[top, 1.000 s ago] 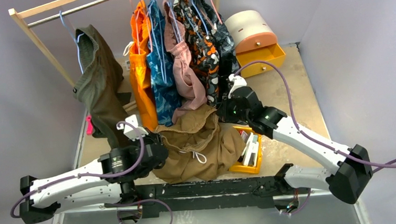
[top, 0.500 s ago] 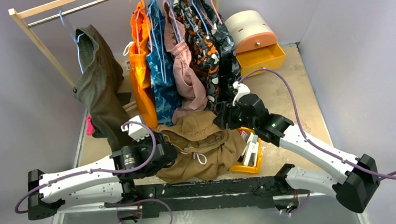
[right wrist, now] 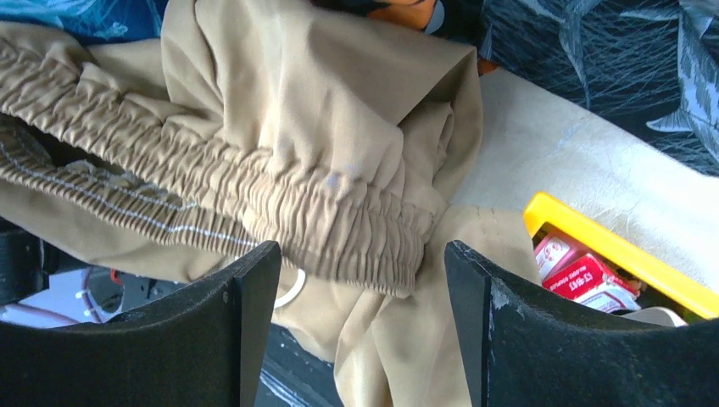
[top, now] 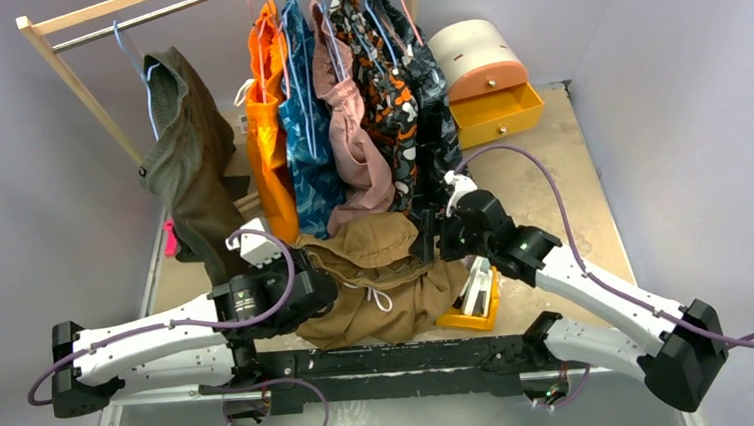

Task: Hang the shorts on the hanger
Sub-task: Adjust the shorts at the center of the board.

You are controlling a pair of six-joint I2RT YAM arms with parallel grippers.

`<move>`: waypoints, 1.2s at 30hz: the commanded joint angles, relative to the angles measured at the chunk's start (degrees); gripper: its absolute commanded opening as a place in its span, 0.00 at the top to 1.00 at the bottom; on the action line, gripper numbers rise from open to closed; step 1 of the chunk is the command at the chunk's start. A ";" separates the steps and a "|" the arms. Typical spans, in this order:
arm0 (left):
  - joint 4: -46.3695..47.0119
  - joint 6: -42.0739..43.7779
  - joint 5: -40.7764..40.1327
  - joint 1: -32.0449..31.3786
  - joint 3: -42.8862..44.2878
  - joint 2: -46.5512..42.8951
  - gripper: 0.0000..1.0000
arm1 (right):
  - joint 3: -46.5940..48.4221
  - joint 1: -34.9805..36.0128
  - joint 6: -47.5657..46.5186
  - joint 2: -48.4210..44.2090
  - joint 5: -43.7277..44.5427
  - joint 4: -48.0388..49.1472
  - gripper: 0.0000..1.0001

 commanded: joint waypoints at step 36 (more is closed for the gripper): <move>-1.79 0.82 -2.57 0.42 4.89 -1.89 1.00 | 5.03 0.18 0.43 6.01 3.80 4.78 1.00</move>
